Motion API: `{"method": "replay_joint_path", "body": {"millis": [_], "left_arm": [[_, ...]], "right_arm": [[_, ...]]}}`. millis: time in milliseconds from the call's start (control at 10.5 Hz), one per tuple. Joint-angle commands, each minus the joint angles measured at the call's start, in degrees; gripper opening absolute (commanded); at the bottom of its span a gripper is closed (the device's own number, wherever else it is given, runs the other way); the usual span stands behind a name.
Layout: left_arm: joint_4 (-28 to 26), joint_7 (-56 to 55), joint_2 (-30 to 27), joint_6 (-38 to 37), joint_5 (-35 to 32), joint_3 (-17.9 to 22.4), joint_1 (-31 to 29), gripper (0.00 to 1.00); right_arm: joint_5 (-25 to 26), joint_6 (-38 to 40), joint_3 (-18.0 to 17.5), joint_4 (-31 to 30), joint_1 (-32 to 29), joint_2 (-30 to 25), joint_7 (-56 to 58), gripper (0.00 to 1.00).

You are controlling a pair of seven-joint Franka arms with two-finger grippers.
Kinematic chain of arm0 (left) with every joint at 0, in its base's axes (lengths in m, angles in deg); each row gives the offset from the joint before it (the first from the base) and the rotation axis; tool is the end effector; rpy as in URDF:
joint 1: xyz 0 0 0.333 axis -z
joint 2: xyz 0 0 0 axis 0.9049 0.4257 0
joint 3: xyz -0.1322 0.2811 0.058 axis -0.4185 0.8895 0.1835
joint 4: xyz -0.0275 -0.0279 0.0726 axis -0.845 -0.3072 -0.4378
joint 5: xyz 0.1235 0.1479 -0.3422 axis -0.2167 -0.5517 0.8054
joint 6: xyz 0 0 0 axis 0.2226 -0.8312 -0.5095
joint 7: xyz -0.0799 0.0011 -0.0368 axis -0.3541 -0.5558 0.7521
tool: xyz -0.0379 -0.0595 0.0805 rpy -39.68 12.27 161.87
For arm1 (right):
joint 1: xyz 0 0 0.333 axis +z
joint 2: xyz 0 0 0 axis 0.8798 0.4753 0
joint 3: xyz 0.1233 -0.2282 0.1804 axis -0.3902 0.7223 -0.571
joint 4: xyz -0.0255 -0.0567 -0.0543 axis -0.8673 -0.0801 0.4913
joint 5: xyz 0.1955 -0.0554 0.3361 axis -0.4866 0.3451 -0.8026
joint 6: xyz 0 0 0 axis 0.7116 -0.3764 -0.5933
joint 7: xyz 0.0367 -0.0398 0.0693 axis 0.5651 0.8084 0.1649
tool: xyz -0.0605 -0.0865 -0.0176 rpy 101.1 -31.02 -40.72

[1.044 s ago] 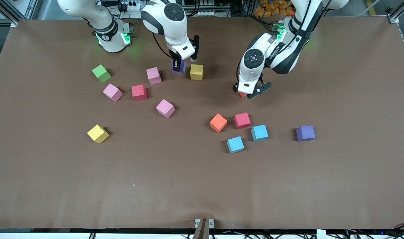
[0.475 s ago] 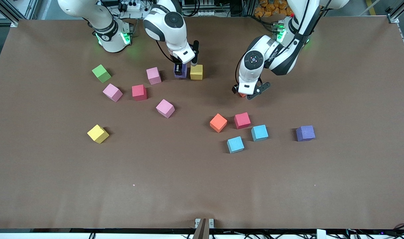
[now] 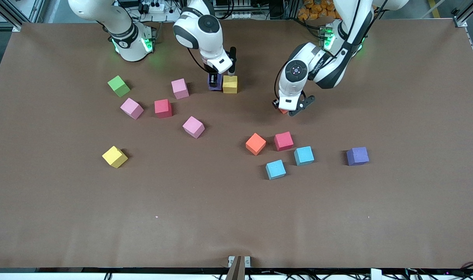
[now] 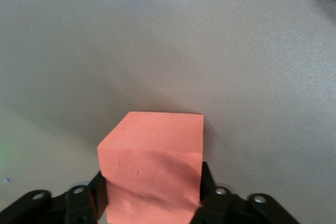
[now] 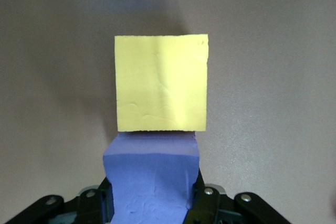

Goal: Form number 2 with 11 blocks

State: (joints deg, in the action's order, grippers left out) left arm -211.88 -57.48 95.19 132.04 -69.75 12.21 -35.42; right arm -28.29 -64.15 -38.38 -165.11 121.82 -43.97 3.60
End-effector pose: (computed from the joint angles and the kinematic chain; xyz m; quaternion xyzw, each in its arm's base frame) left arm 0.3458 -0.3365 0.1947 -0.9415 -0.3184 0.0919 0.0619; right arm 0.2295 0.4292 0.2230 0.7243 0.6889 -0.0284 0.0076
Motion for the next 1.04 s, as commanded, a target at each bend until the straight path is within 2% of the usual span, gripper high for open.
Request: {"method": "replay_joint_path", "body": {"millis": [0, 475, 664, 759, 854, 949], "left_arm": [[-0.62, -5.86, 0.23, 1.87, 0.85, -1.76, -0.56, 0.00], [-0.53, -40.37, 1.20, 9.51, 0.85, -7.54, -0.12, 0.00], [-0.44, -46.81, 1.20, 9.96, 0.85, -9.58, -0.12, 0.00], [-0.53, -49.11, 1.72, 10.75, 0.85, -10.54, -0.12, 0.00], [-0.53, -51.13, 2.42, 11.80, 0.85, -11.51, -0.12, 0.00], [-0.53, -54.37, 2.78, 13.99, 0.85, -11.69, -0.12, 0.00]], "right_arm": [[0.72, -1.66, 0.39, -0.03, 0.62, 1.09, -1.21, 0.09], [0.72, -4.04, 0.39, 0.15, 0.62, 3.20, -1.30, 0.09], [0.72, -4.30, 0.39, 0.24, 0.62, 3.46, -1.30, 0.09], [0.72, -4.83, 0.48, 0.15, 0.62, 3.72, -1.30, 0.16], [0.72, -4.92, 0.48, 0.15, 0.62, 3.73, -1.30, 0.60], [0.72, -4.92, 0.48, 0.15, 0.53, 3.55, -1.39, 1.00]]}}
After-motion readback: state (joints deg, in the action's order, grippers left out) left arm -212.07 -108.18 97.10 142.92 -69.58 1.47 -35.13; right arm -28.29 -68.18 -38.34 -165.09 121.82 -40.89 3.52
